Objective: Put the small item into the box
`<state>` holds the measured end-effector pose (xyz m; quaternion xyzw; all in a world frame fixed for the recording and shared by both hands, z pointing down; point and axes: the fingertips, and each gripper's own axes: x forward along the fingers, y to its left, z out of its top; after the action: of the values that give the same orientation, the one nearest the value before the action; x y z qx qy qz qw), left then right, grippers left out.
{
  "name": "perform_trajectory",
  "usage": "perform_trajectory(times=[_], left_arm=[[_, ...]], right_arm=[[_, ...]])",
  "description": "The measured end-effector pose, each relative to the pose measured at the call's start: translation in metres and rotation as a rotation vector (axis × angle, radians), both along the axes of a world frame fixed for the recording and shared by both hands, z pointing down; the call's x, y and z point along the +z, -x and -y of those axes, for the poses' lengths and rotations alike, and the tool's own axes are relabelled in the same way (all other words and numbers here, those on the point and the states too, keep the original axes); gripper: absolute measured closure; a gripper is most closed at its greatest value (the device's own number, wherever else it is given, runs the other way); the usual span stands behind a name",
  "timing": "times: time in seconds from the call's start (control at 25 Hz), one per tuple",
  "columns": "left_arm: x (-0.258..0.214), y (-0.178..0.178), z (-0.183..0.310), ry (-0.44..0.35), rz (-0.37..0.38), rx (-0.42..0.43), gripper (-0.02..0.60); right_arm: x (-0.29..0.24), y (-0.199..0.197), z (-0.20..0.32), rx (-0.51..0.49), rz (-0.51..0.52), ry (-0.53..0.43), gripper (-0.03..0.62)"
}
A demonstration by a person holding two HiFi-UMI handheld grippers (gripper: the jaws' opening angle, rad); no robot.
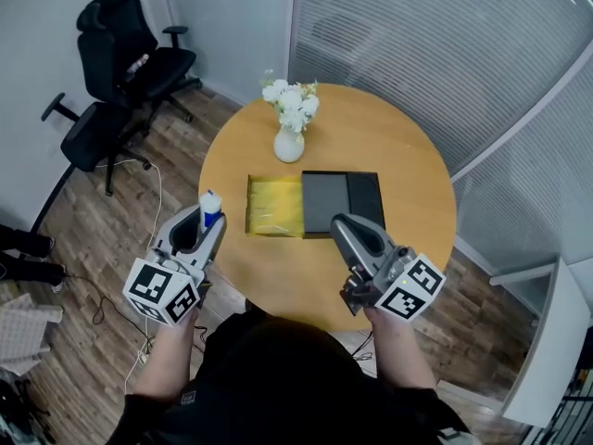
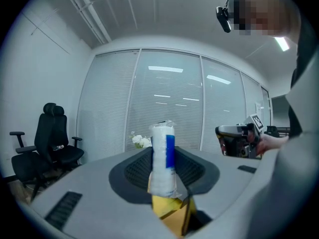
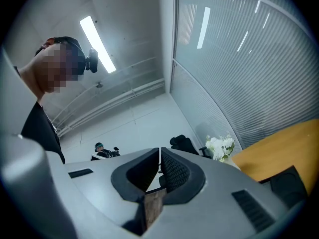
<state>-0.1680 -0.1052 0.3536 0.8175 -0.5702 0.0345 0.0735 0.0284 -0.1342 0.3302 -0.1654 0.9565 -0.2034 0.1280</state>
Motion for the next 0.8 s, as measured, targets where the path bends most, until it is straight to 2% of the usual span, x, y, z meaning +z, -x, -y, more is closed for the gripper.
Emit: perform_trajectory(times=[0.44, 0.8], left_arm=[[0.030, 0.021, 0.064, 0.065, -0.007, 0.110, 0.442], [0.065, 0.005, 0.104, 0.159, 0.001, 0.222, 0.442]], right_arm=[[0.014, 0.024, 0.028, 0.085, -0.057, 0.042, 0.556], [0.035, 0.013, 0.047, 0.170, -0.070, 0.101, 0.556]])
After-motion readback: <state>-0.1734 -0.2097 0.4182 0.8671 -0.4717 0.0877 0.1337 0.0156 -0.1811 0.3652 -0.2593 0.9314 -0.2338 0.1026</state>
